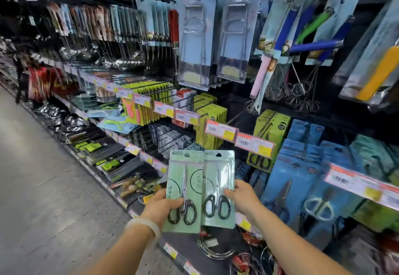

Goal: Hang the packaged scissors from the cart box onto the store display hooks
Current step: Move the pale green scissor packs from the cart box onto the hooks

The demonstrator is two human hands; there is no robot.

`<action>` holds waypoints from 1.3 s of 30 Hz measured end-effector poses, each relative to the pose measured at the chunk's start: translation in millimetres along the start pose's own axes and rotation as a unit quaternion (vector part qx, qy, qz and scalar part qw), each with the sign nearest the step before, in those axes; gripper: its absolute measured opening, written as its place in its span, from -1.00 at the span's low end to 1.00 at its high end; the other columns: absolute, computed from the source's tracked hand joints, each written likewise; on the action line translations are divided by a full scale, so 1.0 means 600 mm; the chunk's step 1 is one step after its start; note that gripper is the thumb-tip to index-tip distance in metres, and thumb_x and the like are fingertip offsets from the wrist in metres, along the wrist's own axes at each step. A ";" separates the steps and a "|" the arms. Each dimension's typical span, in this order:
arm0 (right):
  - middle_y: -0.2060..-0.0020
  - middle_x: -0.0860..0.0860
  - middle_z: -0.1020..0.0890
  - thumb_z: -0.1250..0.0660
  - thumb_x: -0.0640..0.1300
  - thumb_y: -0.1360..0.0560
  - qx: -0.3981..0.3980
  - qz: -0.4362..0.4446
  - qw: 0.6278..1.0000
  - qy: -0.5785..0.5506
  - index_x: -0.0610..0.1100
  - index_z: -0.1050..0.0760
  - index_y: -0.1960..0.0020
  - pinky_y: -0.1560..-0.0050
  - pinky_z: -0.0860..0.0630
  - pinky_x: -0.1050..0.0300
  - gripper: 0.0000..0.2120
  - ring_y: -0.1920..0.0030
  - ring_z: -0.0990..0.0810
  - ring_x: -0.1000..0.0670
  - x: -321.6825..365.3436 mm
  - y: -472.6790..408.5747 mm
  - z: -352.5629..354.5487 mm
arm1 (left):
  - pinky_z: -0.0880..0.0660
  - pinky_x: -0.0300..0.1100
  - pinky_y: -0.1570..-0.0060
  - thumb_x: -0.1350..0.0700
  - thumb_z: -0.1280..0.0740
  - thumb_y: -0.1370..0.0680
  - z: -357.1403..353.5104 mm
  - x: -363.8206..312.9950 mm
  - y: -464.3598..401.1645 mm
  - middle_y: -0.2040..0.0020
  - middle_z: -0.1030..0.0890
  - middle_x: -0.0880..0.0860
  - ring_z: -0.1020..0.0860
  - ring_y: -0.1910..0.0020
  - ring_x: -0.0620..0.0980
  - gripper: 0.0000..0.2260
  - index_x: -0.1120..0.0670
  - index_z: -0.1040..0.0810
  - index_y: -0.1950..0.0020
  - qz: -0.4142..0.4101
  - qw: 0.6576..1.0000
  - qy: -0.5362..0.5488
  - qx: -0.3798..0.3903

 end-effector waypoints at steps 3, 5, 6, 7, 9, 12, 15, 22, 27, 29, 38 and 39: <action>-0.03 -0.15 -0.61 -0.34 -0.16 -0.50 -0.044 -0.003 0.999 0.007 -0.22 -0.48 -0.11 -0.13 -0.52 -0.07 -0.78 -0.04 -0.60 -0.16 0.016 -0.045 -0.015 | -0.53 0.04 -0.07 0.29 -0.43 -0.44 0.017 -0.022 -0.066 0.02 -0.69 0.08 -0.63 0.00 0.09 -0.76 0.06 -0.57 -0.06 0.003 0.999 -0.023 0.042; -0.01 -0.15 -0.61 -0.34 -0.17 -0.50 -0.084 0.002 0.996 -0.010 -0.24 -0.49 -0.10 -0.04 -0.51 0.01 -0.79 0.02 -0.58 -0.10 0.039 -0.062 -0.023 | -0.47 0.13 -0.22 0.30 -0.45 -0.41 0.029 -0.045 -0.109 -0.01 -0.70 0.11 -0.62 -0.06 0.15 -0.70 0.11 -0.59 -0.12 0.009 0.997 -0.038 0.067; 0.02 -0.14 -0.61 -0.35 -0.19 -0.50 -0.106 0.007 0.994 -0.027 -0.22 -0.49 -0.05 0.00 -0.51 0.03 -0.84 0.06 -0.57 -0.08 0.046 -0.072 -0.027 | -0.47 0.12 -0.22 0.33 -0.43 -0.42 0.035 -0.054 -0.133 0.01 -0.69 0.14 -0.62 -0.05 0.16 -0.72 0.14 -0.59 -0.11 0.010 0.996 -0.038 0.076; 0.05 -0.12 -0.61 -0.35 -0.21 -0.49 -0.127 0.011 0.991 -0.042 -0.18 -0.49 0.01 0.04 -0.48 0.06 -0.90 0.09 -0.56 -0.06 0.055 -0.080 -0.030 | -0.49 0.09 -0.19 0.36 -0.41 -0.43 0.037 -0.068 -0.144 0.01 -0.68 0.16 -0.61 -0.04 0.16 -0.76 0.15 -0.59 -0.06 0.005 0.995 -0.043 0.089; 0.09 -0.07 -0.61 -0.34 -0.24 -0.49 -0.166 0.024 0.984 -0.063 -0.13 -0.50 0.05 0.06 -0.45 0.12 -0.94 0.09 -0.56 -0.05 0.072 -0.094 -0.032 | -0.47 0.01 -0.19 0.34 -0.41 -0.44 0.042 -0.084 -0.170 -0.02 -0.67 0.10 -0.59 0.00 0.09 -0.78 0.07 -0.56 0.01 -0.003 0.993 -0.050 0.108; -0.04 -0.12 -0.62 -0.34 -0.26 -0.49 -0.213 0.023 0.972 -0.093 -0.24 -0.52 -0.13 -0.01 -0.43 0.14 -0.78 0.00 -0.56 -0.06 0.073 -0.113 -0.038 | -0.45 -0.13 -0.07 0.33 -0.40 -0.46 0.047 -0.093 -0.200 0.08 -0.63 -0.06 -0.55 0.13 -0.08 -0.77 0.03 -0.53 0.02 -0.010 0.988 -0.064 0.141; -0.04 -0.08 -0.61 -0.33 -0.24 -0.50 -0.246 -0.007 0.965 -0.087 -0.27 -0.51 -0.15 -0.04 -0.47 0.09 -0.76 -0.02 -0.57 -0.09 0.055 -0.119 -0.047 | -0.42 0.07 -0.27 0.25 -0.48 -0.38 0.047 -0.085 -0.218 -0.08 -0.67 0.08 -0.60 -0.07 0.08 -0.70 0.07 -0.57 -0.08 0.008 0.980 -0.104 0.170; -0.09 -0.13 -0.59 -0.34 -0.11 -0.50 -0.293 -0.037 0.952 -0.074 -0.23 -0.40 -0.26 -0.05 -0.45 0.12 -0.61 -0.05 -0.55 -0.11 0.053 -0.143 -0.038 | -0.38 0.11 -0.32 0.13 -0.50 -0.38 0.038 -0.083 -0.235 0.04 -0.69 0.01 -0.59 -0.08 0.06 -0.67 0.07 -0.54 -0.11 0.039 0.956 -0.173 0.235; -0.18 -0.06 -0.50 -0.28 0.08 -0.51 -0.238 -0.085 0.965 -0.073 -0.19 -0.37 -0.28 -0.23 -0.43 0.05 -0.54 -0.17 -0.49 -0.07 0.031 -0.108 -0.057 | -0.40 0.12 -0.31 -0.02 -0.55 -0.22 0.013 -0.059 -0.258 -0.16 -0.63 0.05 -0.56 -0.18 0.11 -0.42 0.04 -0.51 -0.20 0.034 0.951 -0.184 0.246; -0.06 0.00 -0.57 -0.27 0.12 -0.51 -0.120 -0.091 0.985 -0.087 -0.09 -0.47 -0.09 -0.15 -0.52 0.07 -0.69 -0.03 -0.55 0.01 0.020 -0.084 -0.090 | -0.42 0.03 -0.26 0.10 -0.48 -0.41 -0.004 -0.055 -0.244 -0.06 -0.65 0.01 -0.57 -0.09 0.05 -0.76 -0.01 -0.54 -0.03 0.032 0.947 -0.185 0.261; 0.44 0.04 -0.17 -0.30 -0.20 -0.52 -0.175 -0.016 0.984 -0.013 -0.10 -0.16 0.30 0.37 -0.19 0.22 -0.65 0.42 -0.15 0.08 0.019 -0.067 -0.094 | -0.46 -0.19 0.16 0.20 -0.31 -0.55 -0.068 -0.064 -0.232 0.27 -0.54 0.00 -0.53 0.18 0.04 -0.80 0.02 -0.49 0.26 -0.071 0.944 -0.239 0.214; 0.45 0.04 -0.18 -0.30 -0.21 -0.52 -0.186 -0.008 0.982 -0.021 -0.11 -0.17 0.30 0.38 -0.19 0.23 -0.66 0.43 -0.16 0.08 0.021 -0.069 -0.087 | -0.43 -0.24 0.22 0.19 -0.32 -0.55 -0.075 -0.073 -0.233 0.29 -0.53 0.01 -0.51 0.20 0.03 -0.84 0.06 -0.50 0.24 -0.094 0.943 -0.244 0.206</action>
Point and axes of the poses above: each hand's wrist, its own y-axis away from the middle knuckle, its own z-axis out of the back of the hand, x = y × z, the point moved 3 cm from there along -y, towards the middle knuckle
